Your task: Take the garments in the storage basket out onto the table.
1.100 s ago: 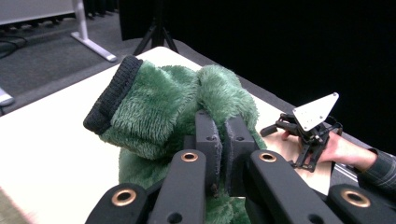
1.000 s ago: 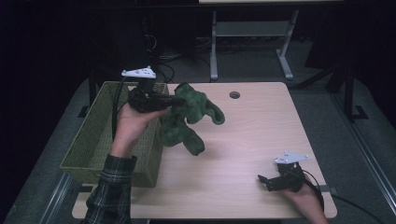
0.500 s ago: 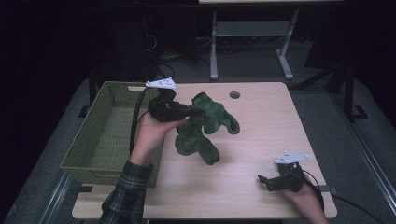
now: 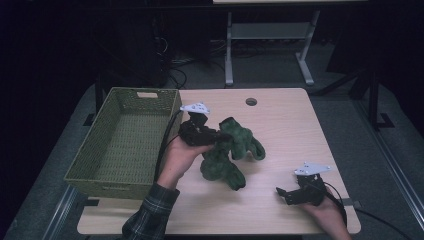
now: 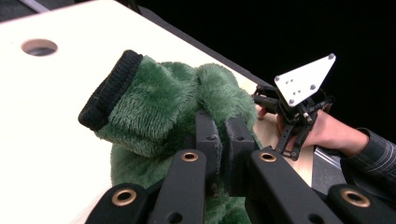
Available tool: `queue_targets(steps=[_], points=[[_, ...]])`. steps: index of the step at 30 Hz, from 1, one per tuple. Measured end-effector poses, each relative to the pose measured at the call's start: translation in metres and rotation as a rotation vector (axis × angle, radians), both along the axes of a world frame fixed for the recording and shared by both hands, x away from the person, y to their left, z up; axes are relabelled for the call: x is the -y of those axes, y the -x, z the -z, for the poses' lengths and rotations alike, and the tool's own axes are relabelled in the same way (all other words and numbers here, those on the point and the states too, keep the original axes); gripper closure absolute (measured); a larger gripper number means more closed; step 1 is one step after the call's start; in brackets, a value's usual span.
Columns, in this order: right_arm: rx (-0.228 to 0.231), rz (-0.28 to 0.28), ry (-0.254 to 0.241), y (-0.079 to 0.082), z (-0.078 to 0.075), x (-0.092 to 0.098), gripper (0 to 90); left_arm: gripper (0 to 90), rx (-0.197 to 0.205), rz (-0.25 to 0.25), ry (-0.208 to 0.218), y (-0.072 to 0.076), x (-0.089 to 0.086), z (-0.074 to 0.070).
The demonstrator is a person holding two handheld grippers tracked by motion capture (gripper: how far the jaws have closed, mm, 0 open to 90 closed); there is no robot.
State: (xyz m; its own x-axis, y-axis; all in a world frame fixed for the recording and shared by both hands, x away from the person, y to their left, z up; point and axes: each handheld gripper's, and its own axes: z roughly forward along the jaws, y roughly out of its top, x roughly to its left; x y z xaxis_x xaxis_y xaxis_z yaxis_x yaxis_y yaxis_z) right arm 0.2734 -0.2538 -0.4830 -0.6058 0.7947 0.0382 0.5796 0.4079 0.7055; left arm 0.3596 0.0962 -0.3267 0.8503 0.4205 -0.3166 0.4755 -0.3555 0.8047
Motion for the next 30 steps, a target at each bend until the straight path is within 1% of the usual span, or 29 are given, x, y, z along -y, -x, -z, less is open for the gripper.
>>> queue_targets(steps=[4, 6, 9, 11, 13, 15, 16, 17, 19, 22, 24, 28, 30], points=[[0.0, -0.001, 0.0, 0.0, 0.0, 0.0, 2.2, 86.8, -0.016, 0.009, -0.009, 0.0, 0.011, 0.011], [0.0, -0.001, 0.0, 0.0, 0.0, 0.0, 2.2, 86.8, -0.018, 0.023, -0.028, -0.001, 0.016, 0.017], [0.0, -0.002, 0.002, 0.0, 0.0, 0.0, 2.3, 86.8, -0.037, 0.028, -0.029, -0.001, 0.025, 0.027], [0.0, -0.001, 0.002, 0.0, 0.0, 0.0, 2.3, 86.7, -0.045, 0.036, -0.041, -0.001, 0.029, 0.033], [0.0, -0.001, 0.002, 0.0, 0.0, 0.0, 2.3, 86.7, -0.047, 0.037, -0.055, -0.002, 0.032, 0.04], [0.0, -0.001, 0.002, 0.0, 0.0, 0.0, 2.2, 86.7, -0.062, 0.034, -0.058, -0.004, 0.034, 0.048], [-0.001, -0.001, 0.002, 0.0, 0.0, 0.0, 2.2, 86.7, -0.063, 0.037, -0.064, -0.005, 0.035, 0.051], [-0.001, -0.001, 0.001, 0.0, 0.0, 0.0, 2.2, 86.7, -0.077, 0.031, -0.064, -0.005, 0.036, 0.055], [-0.001, -0.001, 0.001, 0.0, 0.0, 0.0, 2.2, 86.6, -0.088, 0.029, -0.07, -0.007, 0.039, 0.062], [-0.001, -0.001, 0.002, 0.0, 0.0, 0.0, 2.2, 86.5, -0.09, 0.035, -0.094, -0.009, 0.044, 0.071], [0.0, -0.001, 0.002, 0.0, 0.0, 0.0, 2.2, 86.4, -0.094, 0.04, -0.102, -0.011, 0.047, 0.077], [0.0, -0.002, 0.002, 0.0, 0.0, 0.0, 2.2, 85.9, -0.087, 0.046, -0.137, -0.013, 0.053, 0.088], [0.001, -0.002, 0.002, 0.0, 0.0, 0.0, 2.2, 85.7, -0.097, 0.048, -0.145, -0.014, 0.057, 0.095]])
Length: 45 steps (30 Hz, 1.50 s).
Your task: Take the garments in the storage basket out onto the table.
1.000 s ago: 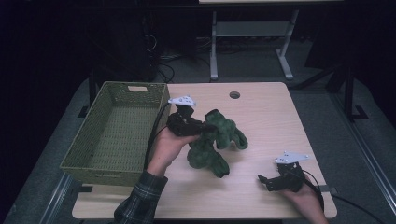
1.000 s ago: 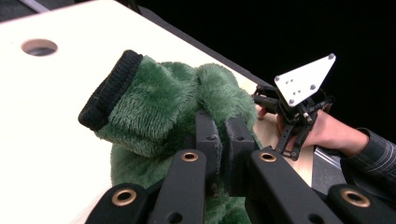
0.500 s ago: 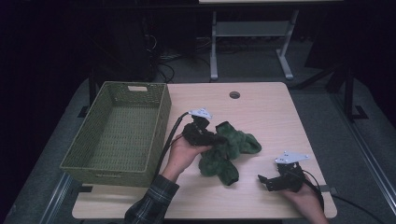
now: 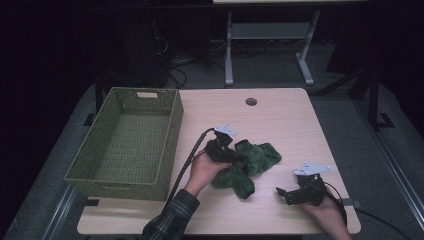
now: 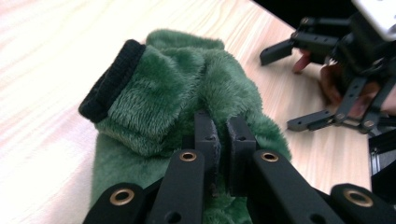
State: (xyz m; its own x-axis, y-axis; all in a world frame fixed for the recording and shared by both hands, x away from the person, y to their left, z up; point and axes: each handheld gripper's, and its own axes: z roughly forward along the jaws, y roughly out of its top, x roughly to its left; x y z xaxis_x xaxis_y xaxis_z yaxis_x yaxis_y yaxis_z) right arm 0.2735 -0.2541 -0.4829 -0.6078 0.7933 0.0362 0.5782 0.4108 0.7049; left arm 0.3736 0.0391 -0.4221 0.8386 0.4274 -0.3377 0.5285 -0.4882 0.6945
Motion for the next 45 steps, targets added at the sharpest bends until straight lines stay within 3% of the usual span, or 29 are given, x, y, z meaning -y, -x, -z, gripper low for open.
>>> queue_targets(steps=[7, 10, 15, 21, 33, 45], points=[[-0.001, 0.002, 0.0, 0.0, 0.0, 0.0, 2.2, 83.3, 0.001, 0.013, -0.066, -0.002, 0.01, 0.021], [0.0, 0.002, 0.0, 0.0, 0.0, 0.0, 2.2, 77.1, 0.011, 0.021, -0.087, -0.001, 0.012, 0.024], [-0.001, 0.002, 0.0, 0.0, 0.0, 0.0, 2.2, 57.3, 0.041, 0.015, -0.072, 0.002, 0.01, 0.013], [0.0, 0.002, 0.0, 0.0, 0.0, 0.0, 2.2, 47.1, 0.072, 0.015, -0.052, 0.009, 0.001, -0.006], [0.0, 0.002, 0.0, 0.0, 0.0, 0.0, 2.2, 52.9, 0.103, 0.02, -0.018, 0.031, -0.028, -0.034], [-0.015, 0.013, 0.013, 0.002, -0.002, -0.002, 5.3, 58.4, 0.105, 0.043, -0.02, 0.06, -0.045, -0.024]])
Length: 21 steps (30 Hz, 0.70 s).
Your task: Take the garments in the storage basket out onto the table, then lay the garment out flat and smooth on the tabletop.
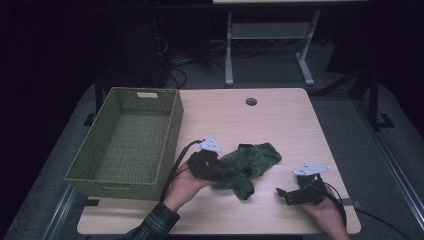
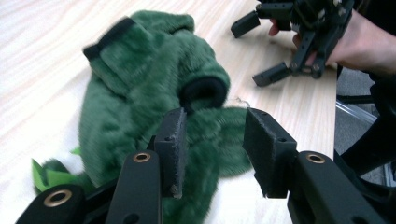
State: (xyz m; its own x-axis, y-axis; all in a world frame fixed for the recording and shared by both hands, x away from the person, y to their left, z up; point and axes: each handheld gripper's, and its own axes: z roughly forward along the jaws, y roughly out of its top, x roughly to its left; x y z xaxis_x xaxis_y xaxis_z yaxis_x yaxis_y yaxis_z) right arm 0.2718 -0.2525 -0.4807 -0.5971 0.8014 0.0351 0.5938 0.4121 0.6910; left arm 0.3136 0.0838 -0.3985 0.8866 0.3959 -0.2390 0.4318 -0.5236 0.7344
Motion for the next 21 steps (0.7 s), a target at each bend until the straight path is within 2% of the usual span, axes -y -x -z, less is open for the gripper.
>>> queue_targets(steps=[5, 9, 10, 14, 16, 18, 21], points=[[-0.012, -0.021, -0.039, 0.004, -0.005, -0.002, 10.7, 58.3, -0.018, 0.015, -0.02, 0.017, 0.001, 0.013], [-0.011, -0.055, -0.059, 0.008, -0.008, -0.009, 13.5, 56.8, -0.032, 0.015, -0.047, 0.022, 0.004, 0.027], [-0.01, -0.067, -0.068, 0.008, -0.009, -0.01, 13.8, 56.0, -0.027, 0.009, -0.052, 0.022, 0.006, 0.03], [-0.01, -0.106, -0.095, 0.011, -0.011, -0.018, 15.0, 52.4, 0.013, -0.004, -0.119, 0.018, 0.01, 0.04], [-0.019, -0.124, -0.109, 0.012, -0.011, -0.023, 15.3, 51.6, 0.009, -0.013, -0.119, 0.015, 0.011, 0.045], [-0.019, -0.151, -0.123, 0.013, -0.012, -0.028, 17.3, 51.6, 0.014, -0.009, -0.146, 0.012, 0.012, 0.049], [-0.023, -0.191, -0.158, 0.015, -0.014, -0.038, 20.3, 51.9, 0.017, -0.008, -0.162, 0.009, 0.014, 0.055]])
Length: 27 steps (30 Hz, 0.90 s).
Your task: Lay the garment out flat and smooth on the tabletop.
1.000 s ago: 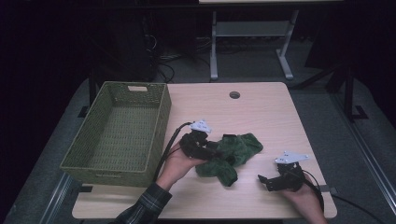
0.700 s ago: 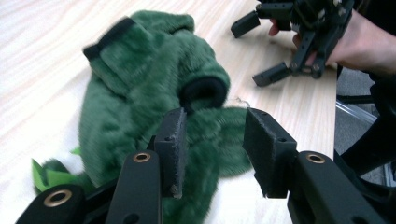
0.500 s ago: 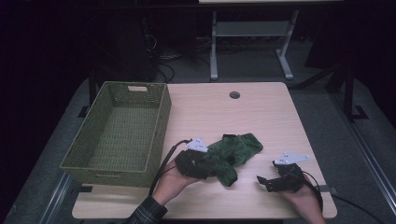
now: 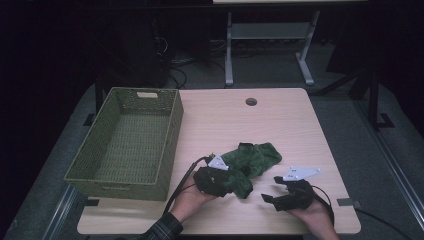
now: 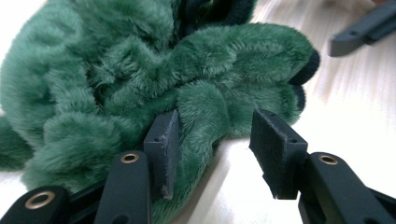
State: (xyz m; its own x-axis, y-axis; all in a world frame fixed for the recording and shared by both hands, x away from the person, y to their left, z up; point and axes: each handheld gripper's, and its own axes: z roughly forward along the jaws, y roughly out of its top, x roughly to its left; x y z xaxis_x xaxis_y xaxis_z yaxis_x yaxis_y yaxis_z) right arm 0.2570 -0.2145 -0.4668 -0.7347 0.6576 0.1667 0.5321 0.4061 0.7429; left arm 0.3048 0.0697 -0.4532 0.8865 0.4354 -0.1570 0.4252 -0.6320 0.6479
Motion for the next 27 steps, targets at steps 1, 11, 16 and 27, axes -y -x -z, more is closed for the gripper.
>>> queue_targets(steps=[1, 11, 16, 27], points=[[-0.001, -0.014, -0.007, 0.0, -0.001, -0.003, 21.2, 53.3, 0.009, -0.006, -0.007, 0.0, 0.001, 0.001], [0.001, -0.102, -0.026, -0.003, 0.001, -0.041, 32.0, 79.6, 0.006, -0.057, -0.013, -0.011, -0.001, 0.006], [-0.002, -0.096, -0.021, -0.007, 0.004, -0.048, 41.6, 82.4, -0.003, -0.054, -0.007, -0.012, -0.002, 0.005], [-0.009, -0.101, -0.01, -0.01, 0.003, -0.053, 76.6, 84.2, -0.028, -0.057, 0.047, -0.012, -0.006, -0.001]])
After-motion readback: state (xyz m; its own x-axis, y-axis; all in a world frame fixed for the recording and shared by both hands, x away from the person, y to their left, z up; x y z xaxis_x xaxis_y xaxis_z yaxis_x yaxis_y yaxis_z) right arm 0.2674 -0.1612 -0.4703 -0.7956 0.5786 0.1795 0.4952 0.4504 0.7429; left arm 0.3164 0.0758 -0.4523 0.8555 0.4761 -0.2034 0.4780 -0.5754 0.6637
